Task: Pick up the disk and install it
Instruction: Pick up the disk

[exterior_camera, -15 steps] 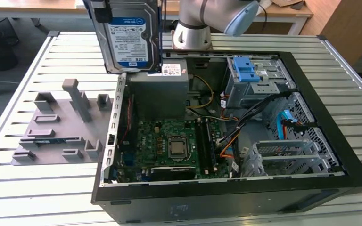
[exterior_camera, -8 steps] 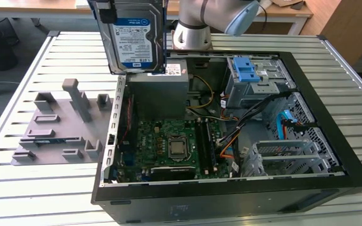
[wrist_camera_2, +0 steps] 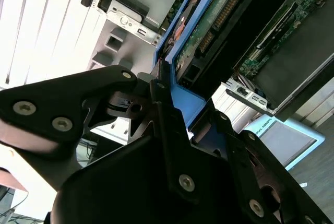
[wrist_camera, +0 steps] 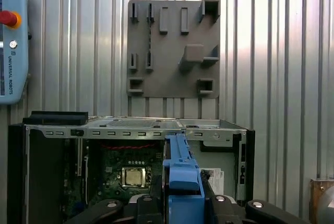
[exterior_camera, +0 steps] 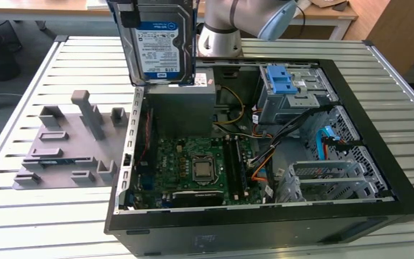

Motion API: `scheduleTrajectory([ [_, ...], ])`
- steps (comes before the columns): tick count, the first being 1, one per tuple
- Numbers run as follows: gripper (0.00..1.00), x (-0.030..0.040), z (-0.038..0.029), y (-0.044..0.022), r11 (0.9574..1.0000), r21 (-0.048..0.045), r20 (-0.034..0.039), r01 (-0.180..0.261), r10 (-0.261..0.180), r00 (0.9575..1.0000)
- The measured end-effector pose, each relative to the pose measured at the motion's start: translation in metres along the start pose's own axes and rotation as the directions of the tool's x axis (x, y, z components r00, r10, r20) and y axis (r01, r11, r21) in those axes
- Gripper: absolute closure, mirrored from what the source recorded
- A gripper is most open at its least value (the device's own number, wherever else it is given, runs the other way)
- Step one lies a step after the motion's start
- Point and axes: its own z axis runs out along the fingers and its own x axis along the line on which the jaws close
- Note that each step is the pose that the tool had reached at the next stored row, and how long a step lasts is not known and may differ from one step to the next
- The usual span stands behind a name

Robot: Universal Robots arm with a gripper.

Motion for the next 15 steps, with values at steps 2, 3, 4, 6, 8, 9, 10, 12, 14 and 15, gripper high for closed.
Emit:
scheduleTrajectory([
  [2,0.64,0.0005,0.0000,-0.0021,1.0000,0.0001,0.0001,0.000,0.000,1.0000],
  [3,0.64,0.0008,0.0000,-0.0031,1.0000,0.0001,0.0001,0.000,0.000,1.0000],
  [4,0.64,0.0010,0.0000,-0.0042,1.0000,0.0000,0.0000,0.000,0.000,1.0000],
  [6,0.64,0.0015,0.0000,-0.0064,1.0000,0.0000,0.0000,0.000,0.000,1.0000],
  [8,0.64,0.0021,0.0000,-0.0086,1.0000,0.0000,0.0000,0.000,0.000,1.0000],
  [9,0.64,0.0024,0.0000,-0.0098,1.0000,0.0000,0.0000,0.000,0.000,1.0000],
  [10,0.64,0.0027,0.0000,-0.0109,1.0000,0.0000,0.0000,0.000,0.000,1.0000],
  [12,0.64,0.0033,0.0000,-0.0131,1.0000,0.0001,0.0001,0.000,0.000,1.0000],
  [14,0.64,0.0039,0.0000,-0.0154,1.0000,0.0000,0.0000,0.000,0.000,1.0000],
  [15,0.64,0.0043,0.0000,-0.0166,1.0000,0.0000,0.0000,0.000,0.000,1.0000],
])
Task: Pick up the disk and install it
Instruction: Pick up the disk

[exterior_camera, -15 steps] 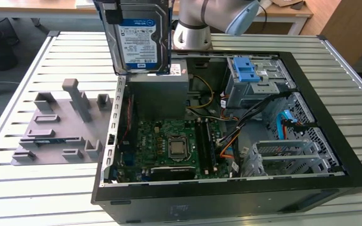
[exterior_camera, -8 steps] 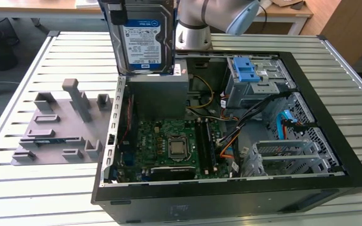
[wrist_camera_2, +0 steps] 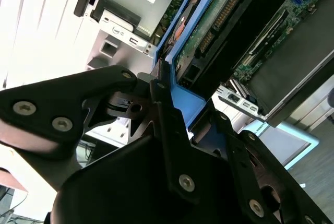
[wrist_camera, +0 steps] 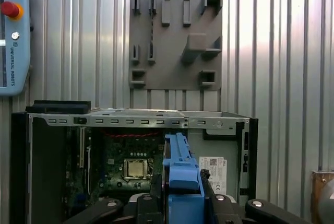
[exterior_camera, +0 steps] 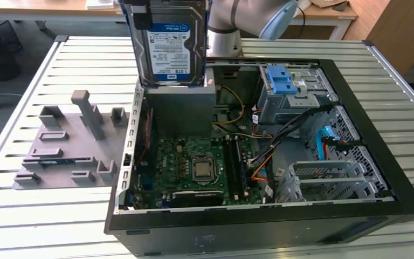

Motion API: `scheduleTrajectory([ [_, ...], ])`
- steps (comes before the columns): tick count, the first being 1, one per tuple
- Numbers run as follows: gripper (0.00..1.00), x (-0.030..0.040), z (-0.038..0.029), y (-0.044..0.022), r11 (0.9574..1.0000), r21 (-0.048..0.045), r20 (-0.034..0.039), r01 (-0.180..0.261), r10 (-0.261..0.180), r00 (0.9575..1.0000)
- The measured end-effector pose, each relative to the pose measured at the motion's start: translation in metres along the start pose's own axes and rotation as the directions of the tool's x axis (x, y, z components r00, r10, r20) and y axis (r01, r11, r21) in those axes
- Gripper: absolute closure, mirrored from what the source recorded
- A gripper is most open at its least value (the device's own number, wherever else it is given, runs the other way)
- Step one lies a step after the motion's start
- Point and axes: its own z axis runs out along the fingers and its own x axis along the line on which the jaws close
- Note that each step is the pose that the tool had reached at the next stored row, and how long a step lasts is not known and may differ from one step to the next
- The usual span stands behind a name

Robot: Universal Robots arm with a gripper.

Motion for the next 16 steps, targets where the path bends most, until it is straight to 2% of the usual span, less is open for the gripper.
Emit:
scheduleTrajectory([
  [16,0.64,0.0089,0.0000,-0.0211,1.0000,0.0001,0.0001,0.000,0.000,1.0000],
])
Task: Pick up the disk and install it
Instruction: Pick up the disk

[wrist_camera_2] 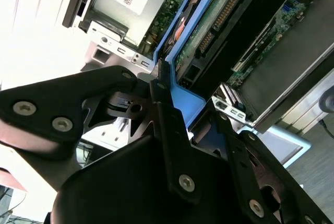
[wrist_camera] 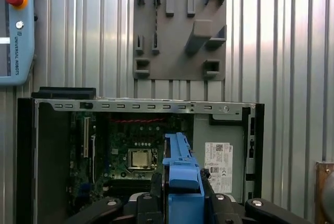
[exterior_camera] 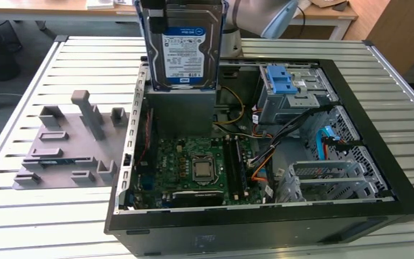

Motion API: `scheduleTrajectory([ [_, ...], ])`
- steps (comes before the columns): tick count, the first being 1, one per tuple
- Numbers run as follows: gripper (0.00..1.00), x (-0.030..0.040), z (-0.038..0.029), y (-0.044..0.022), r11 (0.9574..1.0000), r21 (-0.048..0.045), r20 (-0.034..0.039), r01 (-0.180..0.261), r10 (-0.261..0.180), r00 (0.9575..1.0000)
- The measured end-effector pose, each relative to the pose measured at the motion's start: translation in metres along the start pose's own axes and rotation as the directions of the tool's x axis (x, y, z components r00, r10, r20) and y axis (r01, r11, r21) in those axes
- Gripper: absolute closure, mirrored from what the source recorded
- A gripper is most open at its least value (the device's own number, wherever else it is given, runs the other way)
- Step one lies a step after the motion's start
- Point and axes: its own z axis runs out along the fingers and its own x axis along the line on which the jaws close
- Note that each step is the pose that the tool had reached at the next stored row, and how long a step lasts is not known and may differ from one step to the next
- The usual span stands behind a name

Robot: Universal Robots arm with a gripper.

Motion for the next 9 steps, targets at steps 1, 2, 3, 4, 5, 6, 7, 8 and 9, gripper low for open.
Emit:
scheduleTrajectory([
  [1,0.64,0.0004,0.0000,-0.0012,1.0000,-0.0001,0.0000,0.000,0.000,1.0000],
  [2,0.64,0.0009,0.0000,-0.0023,1.0000,0.0000,0.0000,0.000,0.000,1.0000],
  [3,0.64,0.0014,0.0000,-0.0036,1.0000,0.0000,0.0000,0.000,0.000,1.0000],
  [4,0.64,0.0020,0.0000,-0.0049,1.0000,-0.0001,0.0000,0.000,0.000,1.0000],
  [5,0.64,0.0024,0.0000,-0.0061,1.0000,0.0000,0.0000,0.000,0.000,1.0000],
  [6,0.64,0.0029,0.0000,-0.0073,1.0000,0.0000,0.0000,0.000,0.000,1.0000],
  [7,0.64,0.0034,0.0000,-0.0086,1.0000,0.0000,0.0000,0.000,0.000,1.0000],
  [8,0.64,0.0039,0.0000,-0.0098,1.0000,0.0000,0.0000,0.000,0.000,1.0000],
  [9,0.64,0.0043,0.0000,-0.0110,1.0000,0.0000,0.0000,0.000,0.000,1.0000],
])
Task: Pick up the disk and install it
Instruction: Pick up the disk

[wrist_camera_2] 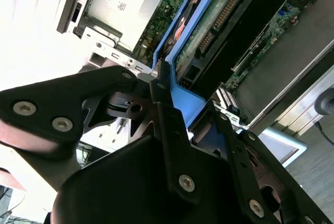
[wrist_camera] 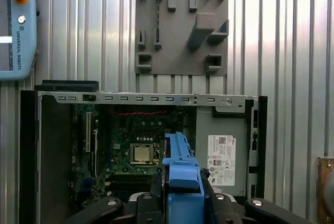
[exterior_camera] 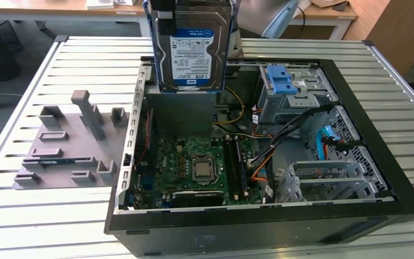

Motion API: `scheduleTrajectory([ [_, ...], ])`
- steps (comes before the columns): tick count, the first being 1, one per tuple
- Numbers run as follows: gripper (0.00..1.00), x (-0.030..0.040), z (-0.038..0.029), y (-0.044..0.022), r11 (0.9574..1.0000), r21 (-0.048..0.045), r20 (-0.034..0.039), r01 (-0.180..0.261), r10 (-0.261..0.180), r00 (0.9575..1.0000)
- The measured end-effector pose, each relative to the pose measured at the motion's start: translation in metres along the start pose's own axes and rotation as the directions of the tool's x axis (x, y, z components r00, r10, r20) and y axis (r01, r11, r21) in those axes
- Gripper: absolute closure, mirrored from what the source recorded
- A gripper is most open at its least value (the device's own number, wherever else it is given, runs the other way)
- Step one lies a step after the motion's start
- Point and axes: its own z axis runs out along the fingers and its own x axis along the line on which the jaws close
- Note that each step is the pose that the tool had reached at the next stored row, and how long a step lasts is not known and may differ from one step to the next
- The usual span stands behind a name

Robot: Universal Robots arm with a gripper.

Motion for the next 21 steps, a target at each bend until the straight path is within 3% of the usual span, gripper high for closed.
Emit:
scheduleTrajectory([
  [21,0.64,0.0085,0.0000,-0.0246,1.0000,0.0000,0.0000,0.000,0.000,1.0000],
])
